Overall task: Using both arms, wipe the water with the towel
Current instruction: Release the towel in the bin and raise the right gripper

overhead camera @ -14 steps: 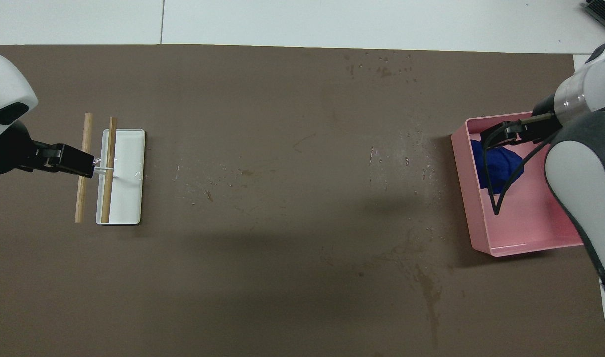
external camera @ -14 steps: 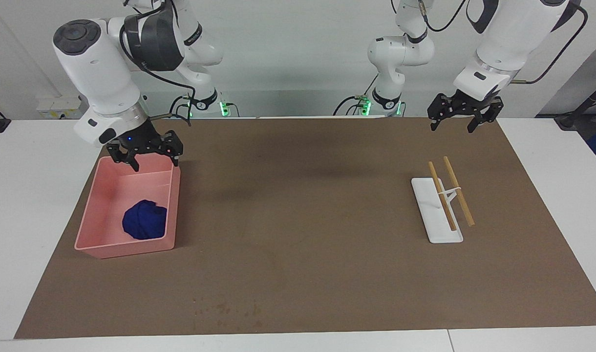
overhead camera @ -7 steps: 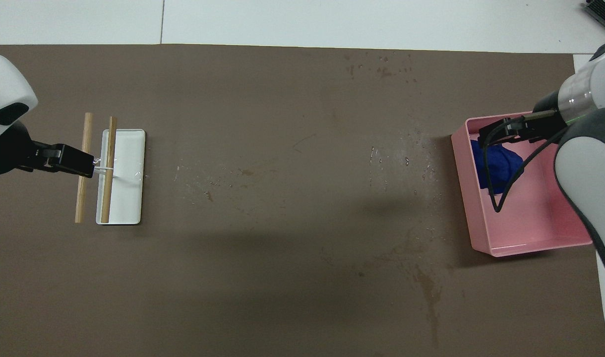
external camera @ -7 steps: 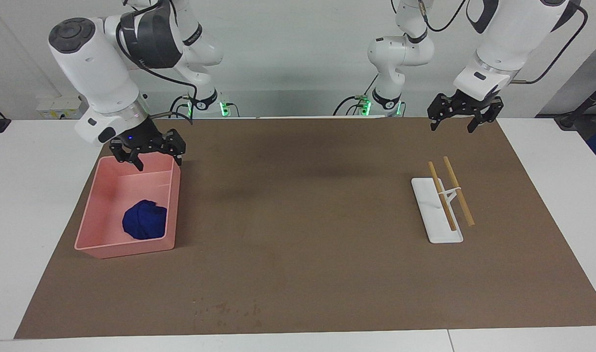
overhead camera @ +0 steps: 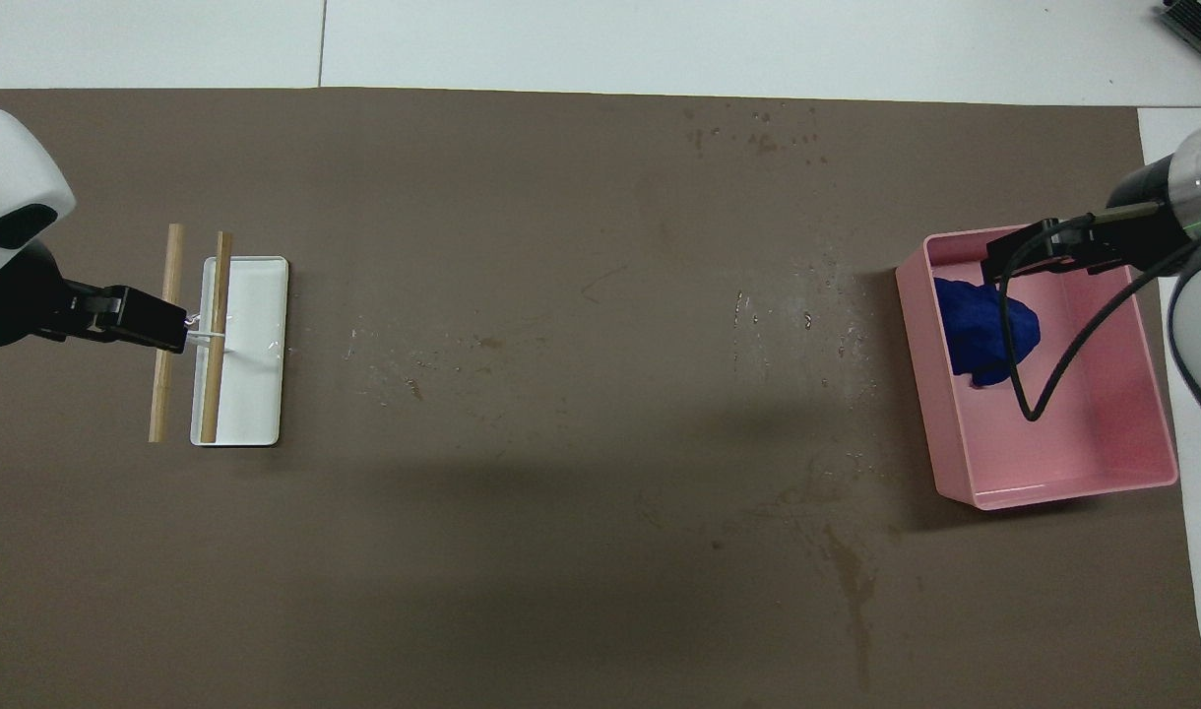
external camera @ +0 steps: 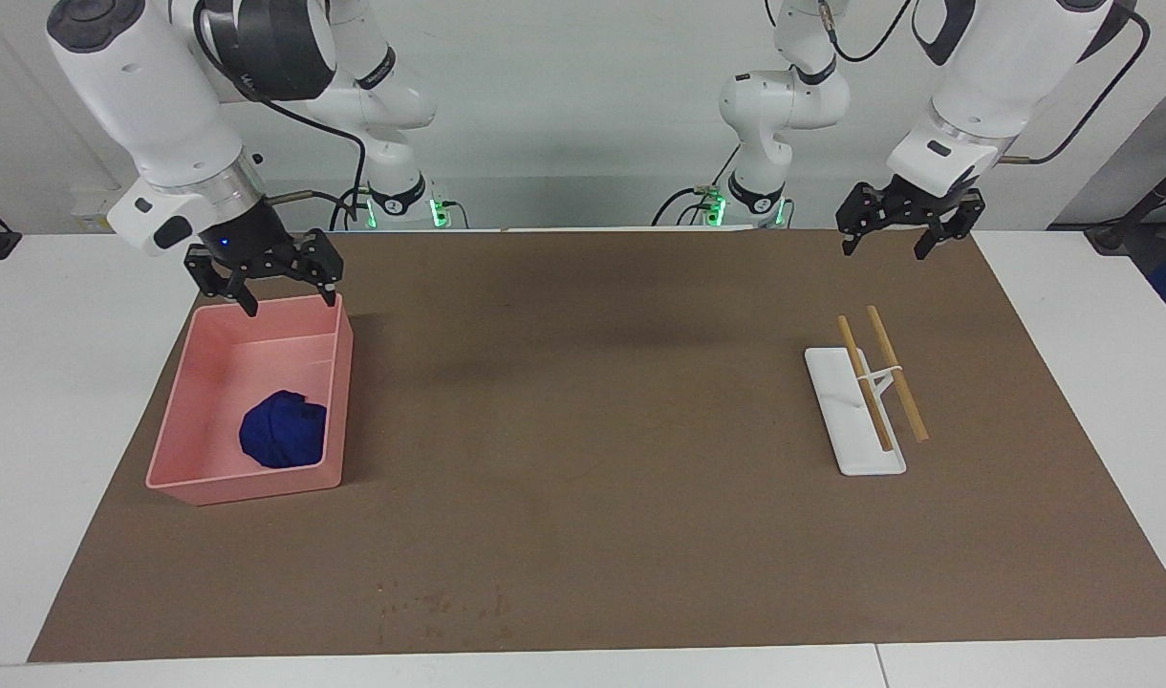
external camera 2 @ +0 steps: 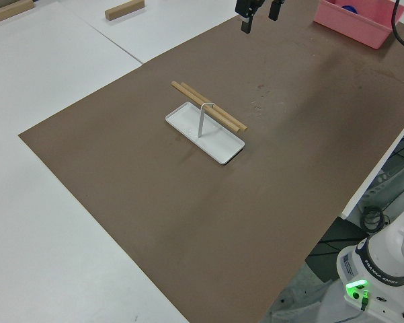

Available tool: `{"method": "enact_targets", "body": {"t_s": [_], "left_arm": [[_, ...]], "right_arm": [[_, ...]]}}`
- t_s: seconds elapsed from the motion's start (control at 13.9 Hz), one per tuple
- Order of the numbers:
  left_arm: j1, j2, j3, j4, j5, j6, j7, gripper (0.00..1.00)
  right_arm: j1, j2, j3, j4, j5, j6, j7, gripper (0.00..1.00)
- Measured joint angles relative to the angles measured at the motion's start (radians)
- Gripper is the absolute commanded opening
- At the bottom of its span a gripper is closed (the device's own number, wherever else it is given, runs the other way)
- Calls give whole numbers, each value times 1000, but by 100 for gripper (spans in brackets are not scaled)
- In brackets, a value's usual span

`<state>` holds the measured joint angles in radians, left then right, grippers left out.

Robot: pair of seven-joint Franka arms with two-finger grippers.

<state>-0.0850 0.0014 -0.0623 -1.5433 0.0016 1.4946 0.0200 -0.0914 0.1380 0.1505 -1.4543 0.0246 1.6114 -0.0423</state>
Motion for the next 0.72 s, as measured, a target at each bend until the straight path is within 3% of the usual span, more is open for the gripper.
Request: {"method": "enact_targets", "body": {"t_s": [0.36,0.72], "left_arm": [[0,0,0,0,0,0,0,100],[0,0,0,0,0,0,0,100]], "right_arm": [[53,5,7,-3,1,1,49,100],[4,-65,-7,9,1,-143,45,100]]}}
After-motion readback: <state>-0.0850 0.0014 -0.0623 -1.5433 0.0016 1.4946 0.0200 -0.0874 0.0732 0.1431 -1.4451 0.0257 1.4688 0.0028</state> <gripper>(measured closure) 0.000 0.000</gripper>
